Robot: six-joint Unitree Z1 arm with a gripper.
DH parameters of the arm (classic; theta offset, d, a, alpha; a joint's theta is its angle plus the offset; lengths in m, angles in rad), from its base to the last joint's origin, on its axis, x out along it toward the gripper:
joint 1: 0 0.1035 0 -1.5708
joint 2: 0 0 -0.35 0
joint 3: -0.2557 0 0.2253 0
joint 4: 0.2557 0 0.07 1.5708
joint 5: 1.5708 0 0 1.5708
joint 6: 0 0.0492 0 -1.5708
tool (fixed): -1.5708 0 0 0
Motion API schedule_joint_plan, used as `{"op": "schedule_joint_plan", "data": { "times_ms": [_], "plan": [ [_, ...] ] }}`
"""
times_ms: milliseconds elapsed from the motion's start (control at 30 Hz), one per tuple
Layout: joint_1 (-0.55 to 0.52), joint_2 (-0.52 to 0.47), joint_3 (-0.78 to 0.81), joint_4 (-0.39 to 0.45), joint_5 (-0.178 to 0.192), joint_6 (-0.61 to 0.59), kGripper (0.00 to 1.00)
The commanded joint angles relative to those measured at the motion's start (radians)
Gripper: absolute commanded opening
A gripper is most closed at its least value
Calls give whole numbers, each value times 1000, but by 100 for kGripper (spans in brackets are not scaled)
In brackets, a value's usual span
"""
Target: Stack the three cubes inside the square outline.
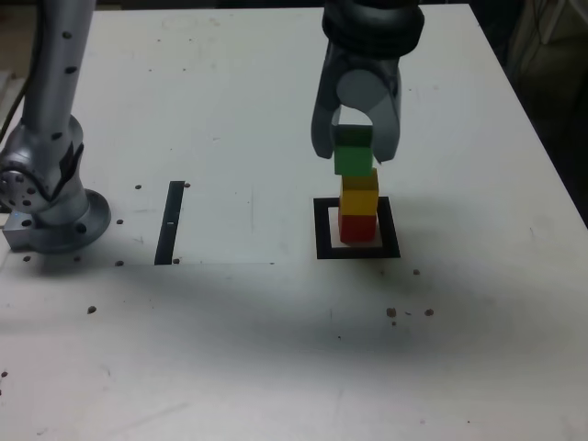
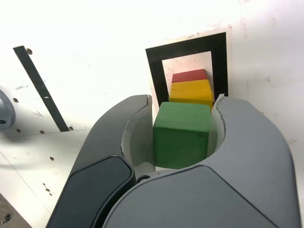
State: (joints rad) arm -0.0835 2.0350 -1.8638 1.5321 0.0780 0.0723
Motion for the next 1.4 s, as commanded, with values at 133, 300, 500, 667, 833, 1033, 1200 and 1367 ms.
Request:
{"op": "schedule_joint_plan", "data": {
  "times_ms": [133, 300, 500, 667, 833, 1033, 1200, 1367],
  "plan": [
    [-1, 19, -17, 1, -8, -2, 38],
    [-1, 25, -17, -3, -7, -2, 38],
    [2, 28, -13, -5, -5, -2, 38],
    [5, 31, -9, -40, -8, 15, 62],
    [5, 31, 5, -75, -22, 35, 90],
    [9, 31, 19, -68, -24, 35, 92],
    [10, 28, 22, -65, -19, 35, 93],
    [13, 21, 33, -65, -13, 35, 95]
  ]
}}
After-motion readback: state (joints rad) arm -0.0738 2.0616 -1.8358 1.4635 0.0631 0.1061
